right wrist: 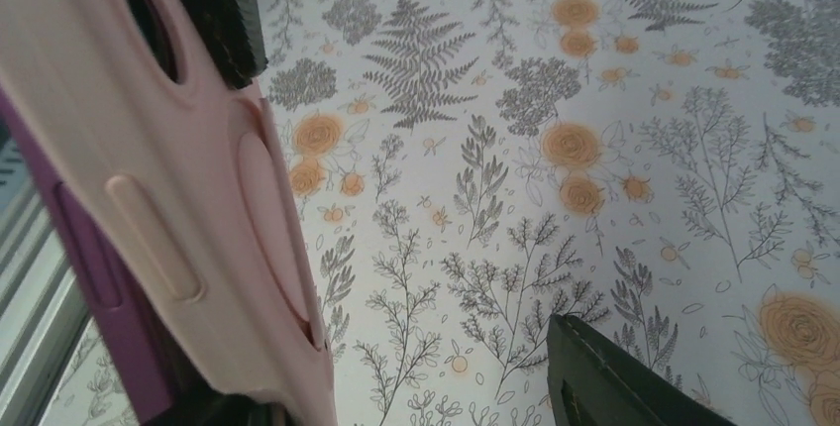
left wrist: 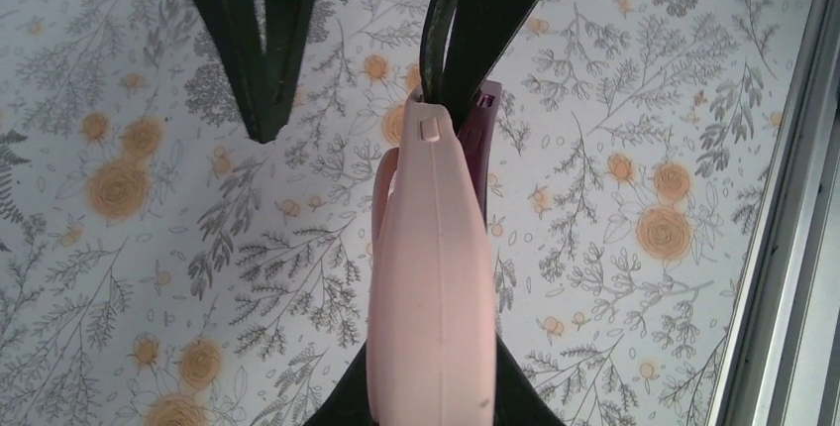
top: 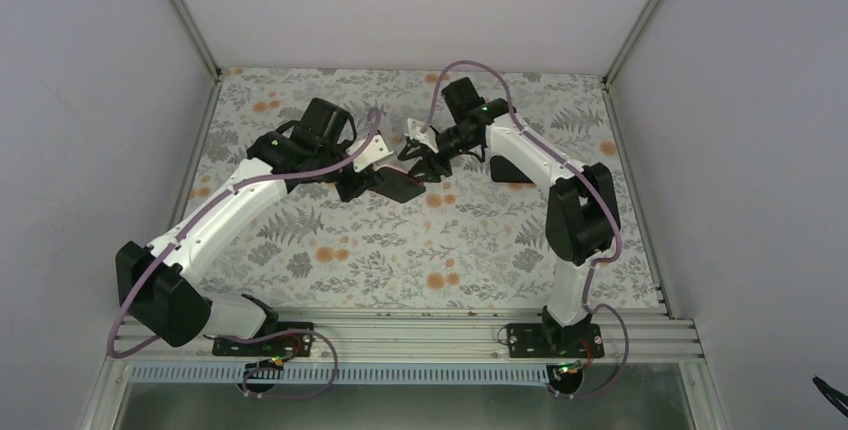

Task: Take the phone out of the phone case
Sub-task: Remove the phone case from the phone.

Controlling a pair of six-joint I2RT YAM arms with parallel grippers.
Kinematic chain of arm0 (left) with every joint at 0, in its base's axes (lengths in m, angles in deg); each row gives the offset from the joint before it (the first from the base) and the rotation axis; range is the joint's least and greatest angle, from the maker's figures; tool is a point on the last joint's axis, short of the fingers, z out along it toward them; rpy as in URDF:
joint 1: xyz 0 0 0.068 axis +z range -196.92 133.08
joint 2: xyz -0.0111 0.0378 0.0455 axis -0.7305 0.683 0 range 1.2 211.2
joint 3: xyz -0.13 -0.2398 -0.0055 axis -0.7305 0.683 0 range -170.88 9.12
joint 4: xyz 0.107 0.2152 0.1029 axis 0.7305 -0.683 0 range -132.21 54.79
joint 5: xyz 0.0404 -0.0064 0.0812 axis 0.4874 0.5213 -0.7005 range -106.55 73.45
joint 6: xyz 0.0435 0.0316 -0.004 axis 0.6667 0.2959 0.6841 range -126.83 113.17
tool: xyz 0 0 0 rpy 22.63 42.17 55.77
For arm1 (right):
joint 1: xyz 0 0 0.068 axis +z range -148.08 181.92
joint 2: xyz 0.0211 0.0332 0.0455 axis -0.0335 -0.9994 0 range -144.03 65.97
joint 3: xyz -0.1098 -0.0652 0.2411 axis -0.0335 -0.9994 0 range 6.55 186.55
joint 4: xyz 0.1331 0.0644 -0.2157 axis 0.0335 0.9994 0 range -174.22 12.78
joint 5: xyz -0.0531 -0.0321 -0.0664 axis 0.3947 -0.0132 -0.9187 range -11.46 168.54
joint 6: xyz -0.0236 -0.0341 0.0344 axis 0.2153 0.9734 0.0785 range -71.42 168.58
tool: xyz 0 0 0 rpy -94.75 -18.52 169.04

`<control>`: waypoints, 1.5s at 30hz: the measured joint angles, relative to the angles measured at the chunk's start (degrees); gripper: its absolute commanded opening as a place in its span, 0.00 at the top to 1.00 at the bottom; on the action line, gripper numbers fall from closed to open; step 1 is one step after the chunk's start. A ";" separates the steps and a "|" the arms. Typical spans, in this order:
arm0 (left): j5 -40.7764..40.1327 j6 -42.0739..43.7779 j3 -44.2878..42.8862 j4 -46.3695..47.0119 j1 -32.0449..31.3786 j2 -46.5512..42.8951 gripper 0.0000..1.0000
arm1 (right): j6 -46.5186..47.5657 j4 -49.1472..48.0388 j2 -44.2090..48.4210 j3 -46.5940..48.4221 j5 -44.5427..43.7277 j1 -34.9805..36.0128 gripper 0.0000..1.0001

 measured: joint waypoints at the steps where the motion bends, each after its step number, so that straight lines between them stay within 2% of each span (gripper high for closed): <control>1: 0.37 -0.35 -0.15 0.20 0.26 0.04 0.98 | -0.59 -0.31 0.00 0.00 0.87 -0.42 0.45; 5: 2.25 -1.46 -0.42 4.02 1.40 0.57 0.98 | -2.62 -1.42 0.17 0.04 4.85 -2.97 0.62; 7: 3.63 -1.60 -0.42 7.04 2.12 1.29 0.98 | -3.78 -2.19 0.72 0.07 6.08 -4.24 0.87; 8: 4.11 -1.66 -0.44 8.24 2.43 1.55 0.98 | -4.81 -2.64 1.20 0.00 6.67 -4.76 0.96; 18: 10.88 -1.51 -4.37 10.21 5.31 3.04 0.98 | -12.70 -8.90 7.41 -2.86 7.67 -6.25 0.97; 19: 11.13 -1.51 -4.50 10.14 5.44 3.10 0.98 | -12.96 -9.03 7.41 -2.86 7.78 -6.25 0.94; 24: 13.92 -1.55 -4.85 9.09 5.81 3.26 0.98 | -12.13 -6.75 7.32 -2.14 8.68 -6.60 0.63; 25: 14.49 -1.57 -5.14 8.66 5.79 3.34 0.98 | -11.30 -5.60 7.21 -1.55 8.81 -6.73 0.59; 29: 17.57 -2.75 -7.04 5.42 6.01 3.69 0.98 | -3.69 3.89 4.31 4.87 9.22 -6.86 0.52; 32: 19.58 -3.98 -7.69 3.67 6.27 4.13 0.98 | -0.15 7.04 3.96 5.35 10.27 -6.86 0.47; 39: 23.58 -5.42 -8.15 -0.15 6.23 4.28 0.98 | -0.46 9.35 3.96 3.19 14.23 -6.75 0.34; 42: 24.57 -5.40 -8.68 -1.11 6.19 4.24 0.98 | -1.66 9.60 3.96 3.21 14.97 -6.21 0.31; 45: 24.65 -5.07 -9.99 -6.36 6.12 4.13 0.98 | -3.19 10.45 3.96 3.21 14.51 -4.17 0.29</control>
